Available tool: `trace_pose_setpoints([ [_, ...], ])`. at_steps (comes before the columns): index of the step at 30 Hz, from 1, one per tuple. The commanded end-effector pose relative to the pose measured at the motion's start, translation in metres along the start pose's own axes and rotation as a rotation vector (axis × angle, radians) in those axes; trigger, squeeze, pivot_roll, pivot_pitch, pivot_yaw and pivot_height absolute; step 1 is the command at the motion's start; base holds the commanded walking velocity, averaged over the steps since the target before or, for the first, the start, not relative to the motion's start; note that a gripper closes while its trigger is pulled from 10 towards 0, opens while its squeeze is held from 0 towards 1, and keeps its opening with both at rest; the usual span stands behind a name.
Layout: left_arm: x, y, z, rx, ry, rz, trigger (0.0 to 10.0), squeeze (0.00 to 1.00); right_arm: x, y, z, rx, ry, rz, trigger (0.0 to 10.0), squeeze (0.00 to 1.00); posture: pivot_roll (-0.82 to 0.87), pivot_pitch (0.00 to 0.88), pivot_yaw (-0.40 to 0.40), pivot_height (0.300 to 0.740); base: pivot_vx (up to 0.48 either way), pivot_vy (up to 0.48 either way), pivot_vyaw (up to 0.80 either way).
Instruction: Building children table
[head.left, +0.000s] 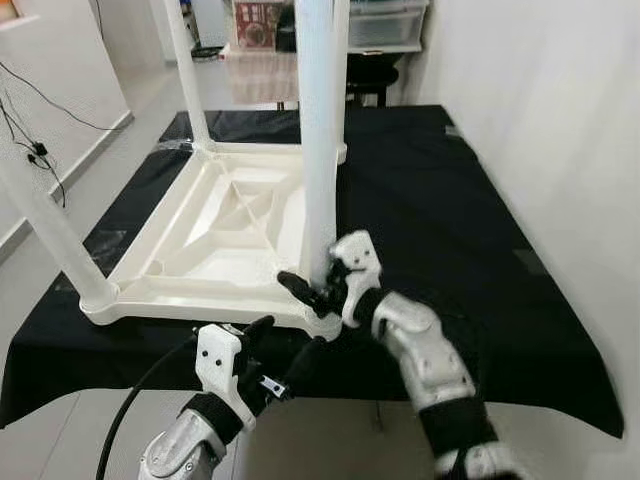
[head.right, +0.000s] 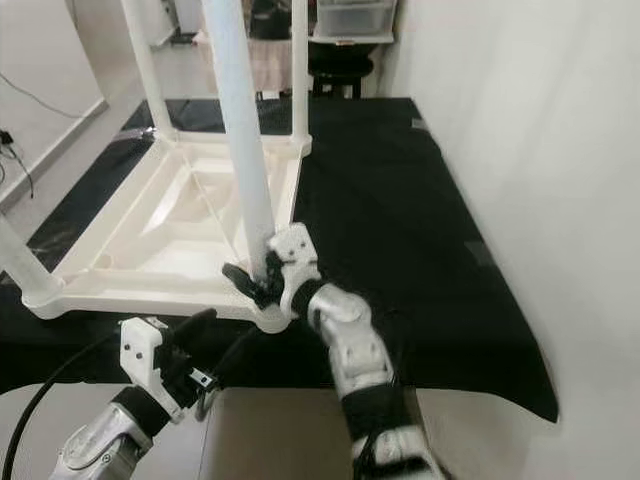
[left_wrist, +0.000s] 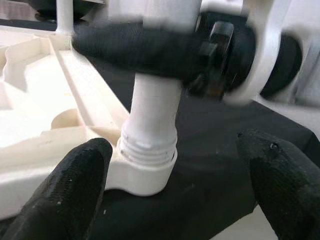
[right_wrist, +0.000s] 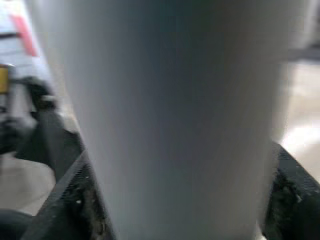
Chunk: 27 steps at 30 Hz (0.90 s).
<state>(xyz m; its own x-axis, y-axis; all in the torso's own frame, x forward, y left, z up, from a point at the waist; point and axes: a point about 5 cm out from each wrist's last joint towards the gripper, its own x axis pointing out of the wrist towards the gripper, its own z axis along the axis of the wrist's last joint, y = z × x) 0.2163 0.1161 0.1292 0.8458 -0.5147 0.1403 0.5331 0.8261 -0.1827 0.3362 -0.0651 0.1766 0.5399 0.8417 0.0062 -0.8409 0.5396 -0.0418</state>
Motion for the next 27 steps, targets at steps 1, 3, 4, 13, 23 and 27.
trace_pose_setpoints([
  [1, -0.001, 0.002, -0.004, -0.011, 0.019, 0.007, 10.0, 0.0, 0.003, -0.001, 0.004, -0.019, -0.022, 0.143, 10.0, 0.0, -0.01, 0.067, -0.003, 0.74, 0.0, 0.0, 0.0],
  [3, 0.0, 0.002, -0.005, -0.011, 0.018, 0.007, 10.0, 0.0, 0.002, -0.011, 0.011, -0.049, -0.026, 0.213, 10.0, 0.0, 0.0, 0.061, -0.008, 0.74, 0.0, 0.0, 0.0],
  [4, 0.0, 0.002, -0.005, -0.011, 0.018, 0.007, 10.0, 0.0, 0.003, -0.015, 0.012, -0.035, -0.017, 0.248, 10.0, 0.0, 0.0, 0.061, -0.008, 0.74, 0.0, 0.0, 0.0],
  [13, 0.001, 0.003, -0.006, -0.008, 0.017, 0.011, 10.0, 0.0, -0.002, -0.033, 0.002, 0.004, 0.098, 0.289, 10.0, 0.0, 0.02, 0.055, -0.014, 0.74, 0.0, 0.0, 0.0],
  [23, 0.0, 0.0, -0.005, -0.011, 0.019, 0.008, 10.0, 0.0, -0.029, -0.049, -0.005, 0.047, 0.094, 0.299, 0.0, 0.0, 0.01, 0.071, -0.011, 0.74, 0.0, 0.0, 0.0],
  [27, -0.003, 0.0, -0.004, -0.006, 0.022, 0.008, 10.0, 0.0, -0.041, -0.044, -0.025, 0.048, 0.11, 0.201, 0.0, 0.0, 0.0, 0.08, -0.015, 0.74, 0.0, 0.0, 0.0],
])
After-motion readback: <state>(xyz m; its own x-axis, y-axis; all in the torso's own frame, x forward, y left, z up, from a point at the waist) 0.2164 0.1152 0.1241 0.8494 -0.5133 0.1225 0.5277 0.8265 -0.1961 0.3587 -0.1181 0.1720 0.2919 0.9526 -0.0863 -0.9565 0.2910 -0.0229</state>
